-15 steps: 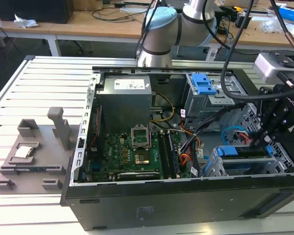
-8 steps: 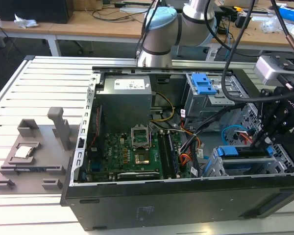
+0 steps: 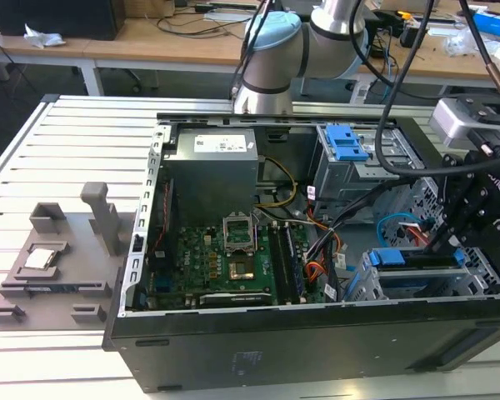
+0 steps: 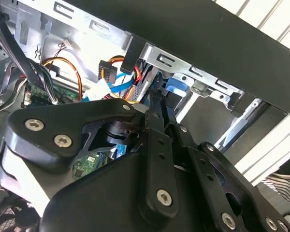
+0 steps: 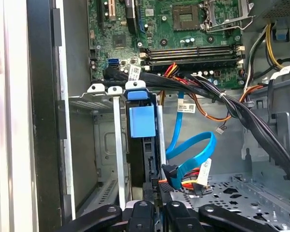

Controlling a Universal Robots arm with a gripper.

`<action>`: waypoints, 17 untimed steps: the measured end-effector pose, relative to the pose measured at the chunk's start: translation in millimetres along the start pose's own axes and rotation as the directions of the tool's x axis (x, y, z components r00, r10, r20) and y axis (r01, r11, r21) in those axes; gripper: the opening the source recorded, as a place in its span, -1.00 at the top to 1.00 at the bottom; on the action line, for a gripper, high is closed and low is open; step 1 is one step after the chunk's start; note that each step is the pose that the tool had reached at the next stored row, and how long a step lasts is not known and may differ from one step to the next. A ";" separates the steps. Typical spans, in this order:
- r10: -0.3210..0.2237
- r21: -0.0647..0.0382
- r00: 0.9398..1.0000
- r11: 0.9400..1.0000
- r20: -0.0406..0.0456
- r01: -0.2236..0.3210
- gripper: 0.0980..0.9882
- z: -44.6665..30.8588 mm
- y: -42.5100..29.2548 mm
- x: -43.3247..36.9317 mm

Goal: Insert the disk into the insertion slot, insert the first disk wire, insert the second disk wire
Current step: 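Insert the first disk wire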

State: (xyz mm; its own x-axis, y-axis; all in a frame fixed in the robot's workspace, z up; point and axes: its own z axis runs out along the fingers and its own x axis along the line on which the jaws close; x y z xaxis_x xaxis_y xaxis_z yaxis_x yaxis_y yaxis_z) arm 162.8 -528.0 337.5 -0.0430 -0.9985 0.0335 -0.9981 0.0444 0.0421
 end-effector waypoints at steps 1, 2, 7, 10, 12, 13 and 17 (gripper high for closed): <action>0.000 0.000 1.000 1.000 0.002 0.000 0.85 0.6 -0.1 -0.1; 0.000 0.000 1.000 1.000 0.001 0.000 0.82 0.9 -0.1 -0.1; 0.000 0.000 1.000 1.000 0.000 0.000 0.68 -11.6 0.5 0.3; 0.000 0.000 1.000 1.000 0.000 0.000 0.68 -19.5 0.9 -0.2; 0.000 0.000 1.000 1.000 0.000 0.000 0.68 -21.9 1.1 -2.0; 0.000 0.000 1.000 1.000 0.000 0.000 0.72 -22.6 1.1 -2.8; 0.000 0.000 1.000 1.000 0.000 0.000 0.98 -28.3 1.4 -4.5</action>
State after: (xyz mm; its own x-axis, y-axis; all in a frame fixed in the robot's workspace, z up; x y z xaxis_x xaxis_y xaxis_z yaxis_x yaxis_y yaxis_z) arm 162.8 -522.5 365.6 -0.0430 -0.9985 0.0334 -0.9981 0.0444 0.0421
